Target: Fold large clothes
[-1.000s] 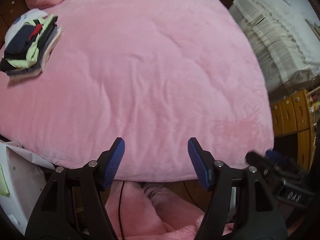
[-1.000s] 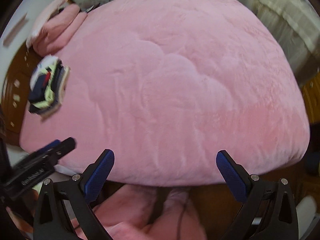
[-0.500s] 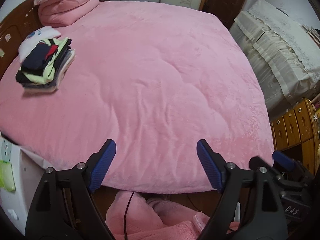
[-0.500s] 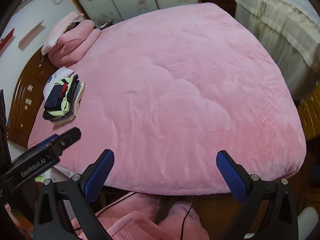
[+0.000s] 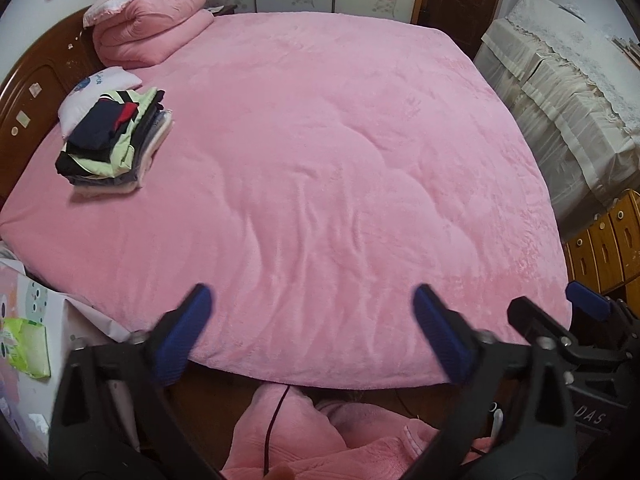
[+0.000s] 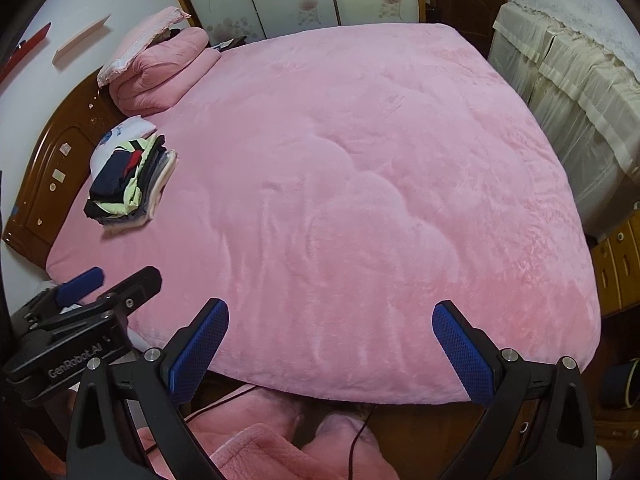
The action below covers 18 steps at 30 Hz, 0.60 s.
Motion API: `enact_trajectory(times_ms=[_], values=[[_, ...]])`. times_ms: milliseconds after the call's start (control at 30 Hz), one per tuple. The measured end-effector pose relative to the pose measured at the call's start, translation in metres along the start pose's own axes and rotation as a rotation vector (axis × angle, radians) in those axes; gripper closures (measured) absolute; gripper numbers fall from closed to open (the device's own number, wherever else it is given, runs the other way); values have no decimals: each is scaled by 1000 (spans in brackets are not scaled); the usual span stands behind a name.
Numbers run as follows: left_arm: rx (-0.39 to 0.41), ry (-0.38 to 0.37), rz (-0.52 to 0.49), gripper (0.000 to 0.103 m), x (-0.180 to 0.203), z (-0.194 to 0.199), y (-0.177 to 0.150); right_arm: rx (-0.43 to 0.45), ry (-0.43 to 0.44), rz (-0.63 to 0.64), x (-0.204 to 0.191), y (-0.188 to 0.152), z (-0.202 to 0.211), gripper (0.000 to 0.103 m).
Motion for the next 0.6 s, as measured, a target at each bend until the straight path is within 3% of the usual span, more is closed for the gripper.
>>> enact_trajectory(times_ms=[600], values=[[15,6,-1,0,-2,4,2,18,-16,37,-1,-1,3,0]])
Point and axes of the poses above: each gripper's, at about its wrist camera, not at the fingertips, and z roughly against the way its jaws point, x to its right, y to its top, the point moved 8 cm from there along -z, roughly the way its jaws point, and after that the axes turned 5 degrees about y, right-handed, at the moved point
